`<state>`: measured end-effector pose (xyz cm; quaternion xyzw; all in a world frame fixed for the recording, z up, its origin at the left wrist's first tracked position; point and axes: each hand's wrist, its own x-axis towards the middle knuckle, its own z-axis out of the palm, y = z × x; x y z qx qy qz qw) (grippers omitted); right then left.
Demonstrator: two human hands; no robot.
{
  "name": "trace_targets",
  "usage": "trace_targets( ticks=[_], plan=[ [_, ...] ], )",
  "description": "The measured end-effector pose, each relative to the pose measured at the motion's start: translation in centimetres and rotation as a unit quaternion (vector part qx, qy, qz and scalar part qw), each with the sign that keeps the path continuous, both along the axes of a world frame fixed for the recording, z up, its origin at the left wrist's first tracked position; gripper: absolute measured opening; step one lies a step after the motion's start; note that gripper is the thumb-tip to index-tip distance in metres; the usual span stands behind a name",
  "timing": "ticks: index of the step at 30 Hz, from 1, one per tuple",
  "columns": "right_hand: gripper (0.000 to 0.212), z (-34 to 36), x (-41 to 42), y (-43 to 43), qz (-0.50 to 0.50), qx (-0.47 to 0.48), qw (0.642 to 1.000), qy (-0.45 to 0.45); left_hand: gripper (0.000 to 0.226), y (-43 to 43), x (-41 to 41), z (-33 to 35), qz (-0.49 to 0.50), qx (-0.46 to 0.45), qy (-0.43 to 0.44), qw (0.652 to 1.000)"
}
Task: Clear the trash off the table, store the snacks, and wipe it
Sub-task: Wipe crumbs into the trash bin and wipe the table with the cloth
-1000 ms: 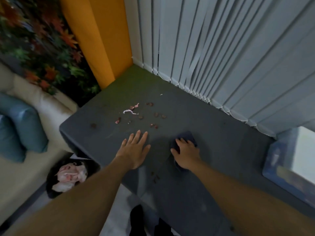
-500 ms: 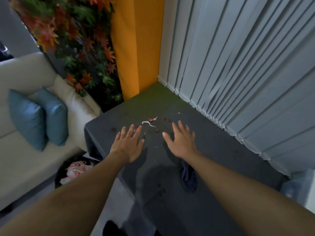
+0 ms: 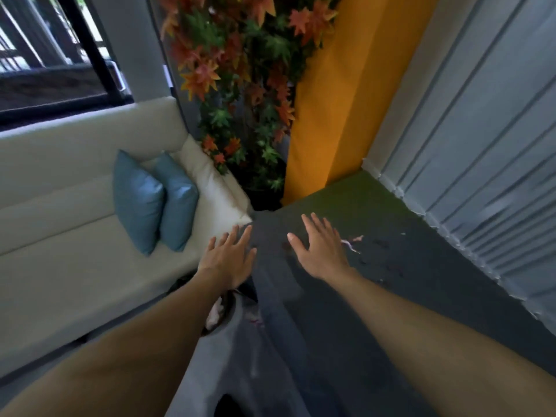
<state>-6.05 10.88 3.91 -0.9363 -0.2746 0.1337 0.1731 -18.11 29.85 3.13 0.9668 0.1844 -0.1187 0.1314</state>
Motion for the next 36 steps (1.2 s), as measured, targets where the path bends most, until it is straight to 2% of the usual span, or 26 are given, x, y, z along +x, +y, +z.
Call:
trace_targets(
  ticks=[5, 11, 17, 24, 30, 36],
  plan=[
    [0.071, -0.8, -1.6, 7.1, 0.029, 0.027, 0.999, 0.004, 0.062, 6.1, -2.7, -0.5, 0.024, 0.013, -0.003, 1.0],
    [0.07, -1.8, -2.3, 13.4, 0.076, 0.015, 0.997, 0.002, 0.062, 11.3, -4.7, -1.6, 0.077, 0.016, 0.004, 0.997],
    [0.069, -3.1, -1.0, 19.6, 0.136, -0.008, 0.991, -0.008, 0.062, 16.0, -5.0, -2.6, 0.135, 0.007, 0.019, 0.991],
    [0.069, -6.0, 0.6, 26.6, 0.184, -0.01, 0.983, 0.025, 0.063, 21.1, -3.9, -4.3, 0.192, 0.006, 0.039, 0.981],
    [0.067, -10.8, 0.6, 29.9, 0.2, -0.034, 0.978, 0.055, 0.062, 24.1, -3.3, -8.8, 0.225, -0.017, 0.063, 0.972],
    [0.067, -18.1, -1.0, 31.1, 0.176, -0.054, 0.98, 0.077, 0.063, 26.1, -4.1, -16.0, 0.208, -0.054, 0.113, 0.97]
  ],
)
